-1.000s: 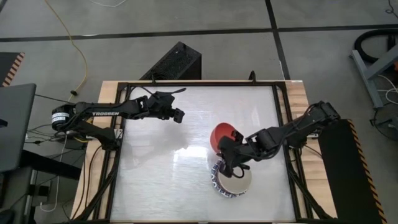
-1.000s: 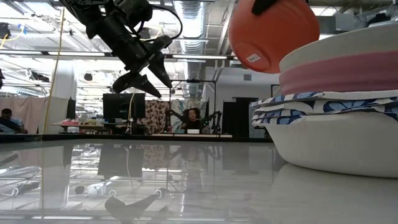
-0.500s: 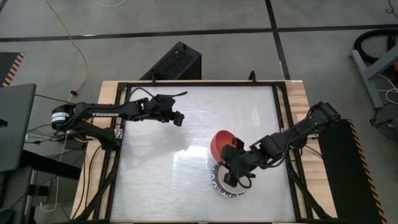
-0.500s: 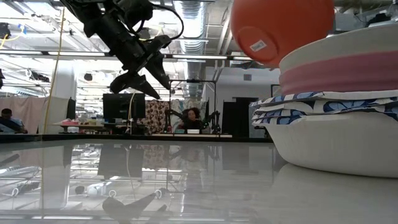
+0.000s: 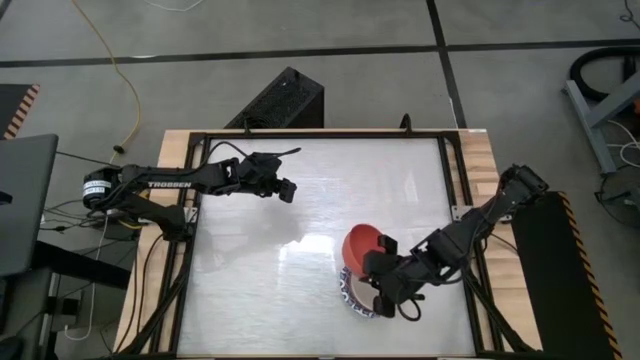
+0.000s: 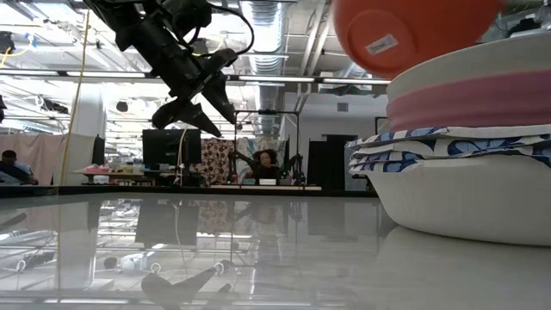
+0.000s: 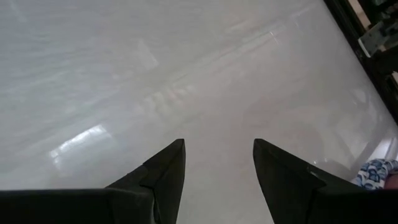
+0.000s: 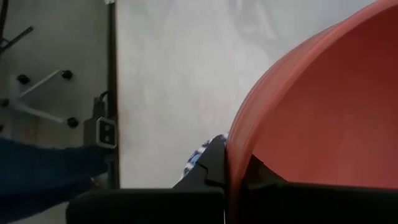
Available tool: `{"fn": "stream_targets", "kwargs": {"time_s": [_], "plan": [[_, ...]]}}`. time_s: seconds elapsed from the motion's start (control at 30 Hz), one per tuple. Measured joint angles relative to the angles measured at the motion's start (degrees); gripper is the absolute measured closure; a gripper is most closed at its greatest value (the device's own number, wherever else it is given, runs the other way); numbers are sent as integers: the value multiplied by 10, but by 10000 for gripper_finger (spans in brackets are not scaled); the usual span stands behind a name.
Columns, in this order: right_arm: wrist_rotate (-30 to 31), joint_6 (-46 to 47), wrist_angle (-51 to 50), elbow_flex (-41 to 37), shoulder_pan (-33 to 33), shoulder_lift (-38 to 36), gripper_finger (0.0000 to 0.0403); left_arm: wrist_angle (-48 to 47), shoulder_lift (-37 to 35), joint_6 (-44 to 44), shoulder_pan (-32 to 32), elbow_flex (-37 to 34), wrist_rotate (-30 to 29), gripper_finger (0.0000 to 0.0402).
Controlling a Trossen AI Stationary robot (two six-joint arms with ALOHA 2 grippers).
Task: Nest bowls inside each other
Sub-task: Stack the orange bowl on top of the white bowl
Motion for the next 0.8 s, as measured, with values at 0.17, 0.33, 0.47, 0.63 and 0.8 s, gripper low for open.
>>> {"fn": "stream_targets", "kwargs": {"time_s": [0.17,0.33,0.47,0.63,0.8], "plan": [[-9,0,0,0,17,0,392,0,0,0,0,0,-1,223],[-11,-2,0,0,32,0,392,0,0,0,0,0,-1,223],[-32,-1,-1,0,40,0,392,0,0,0,0,0,-1,223],[-49,0,-6,0,43,0,392,0,0,0,0,0,-1,223],[-61,15,-42,0,43,0,392,0,0,0,0,0,-1,223]]}}
